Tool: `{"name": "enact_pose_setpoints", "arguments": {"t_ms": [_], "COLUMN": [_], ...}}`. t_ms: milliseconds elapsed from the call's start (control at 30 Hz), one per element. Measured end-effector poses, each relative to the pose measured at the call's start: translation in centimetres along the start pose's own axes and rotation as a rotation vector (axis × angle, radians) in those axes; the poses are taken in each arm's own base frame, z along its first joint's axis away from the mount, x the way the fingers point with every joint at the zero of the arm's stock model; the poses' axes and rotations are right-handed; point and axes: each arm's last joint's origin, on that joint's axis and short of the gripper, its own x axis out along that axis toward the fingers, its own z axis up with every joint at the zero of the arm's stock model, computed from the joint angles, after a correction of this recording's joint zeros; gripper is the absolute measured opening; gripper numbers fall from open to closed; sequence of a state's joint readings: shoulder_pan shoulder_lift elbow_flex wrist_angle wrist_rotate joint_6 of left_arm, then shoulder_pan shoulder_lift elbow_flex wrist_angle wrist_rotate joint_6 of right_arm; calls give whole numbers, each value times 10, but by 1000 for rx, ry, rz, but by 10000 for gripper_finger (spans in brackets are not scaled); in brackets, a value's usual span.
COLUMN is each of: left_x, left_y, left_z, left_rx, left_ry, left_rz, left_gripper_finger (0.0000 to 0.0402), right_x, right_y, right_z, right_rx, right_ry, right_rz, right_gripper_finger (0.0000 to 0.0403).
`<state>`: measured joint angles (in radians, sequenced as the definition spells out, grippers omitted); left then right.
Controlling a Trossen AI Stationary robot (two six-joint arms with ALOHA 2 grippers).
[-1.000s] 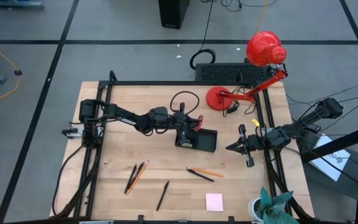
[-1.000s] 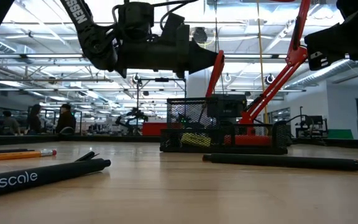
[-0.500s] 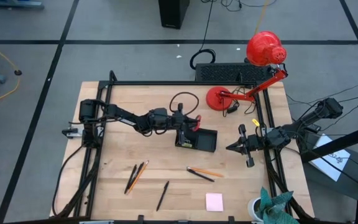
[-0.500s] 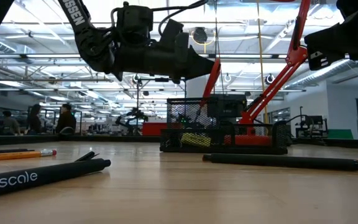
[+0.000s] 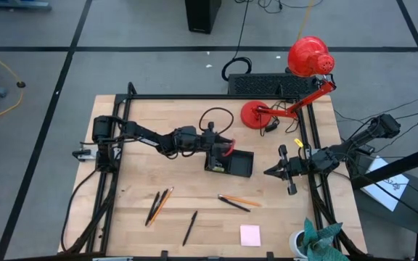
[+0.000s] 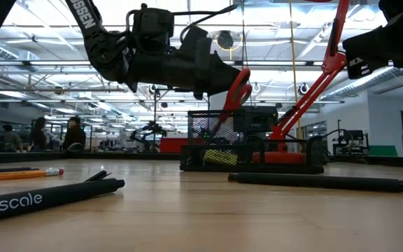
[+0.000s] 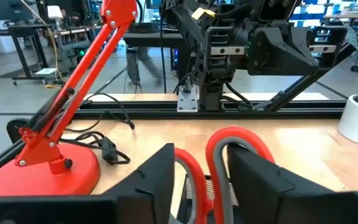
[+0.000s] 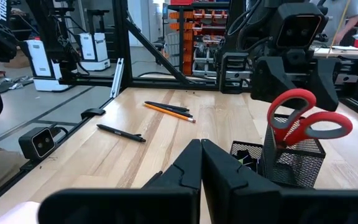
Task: Pick and place office supplies into organizer
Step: Put the red scissors into the black desk organizer
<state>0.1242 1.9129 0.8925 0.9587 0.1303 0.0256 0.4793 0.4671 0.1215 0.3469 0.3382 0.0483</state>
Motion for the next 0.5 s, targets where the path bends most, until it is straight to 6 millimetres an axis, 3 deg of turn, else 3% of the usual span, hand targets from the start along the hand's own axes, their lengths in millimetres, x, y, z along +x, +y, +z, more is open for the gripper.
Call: {"name": "enact_pose_setpoints", "arguments": {"t_ms": [300, 500], "left_x": [6, 7], "left_y": [0, 0], "left_z": [12, 9], "left_rx": [63, 90], "left_ry": [-45, -5], "left_rz": [-27, -28], "left_gripper_finger": [216, 231], "right_x": [0, 0], "right_y": [0, 0], "right_z": [0, 0], "right_rx": [-6, -7], "right_ry": [0, 1], "right_rz": [0, 0], "right_gripper_finger": [0, 0]}}
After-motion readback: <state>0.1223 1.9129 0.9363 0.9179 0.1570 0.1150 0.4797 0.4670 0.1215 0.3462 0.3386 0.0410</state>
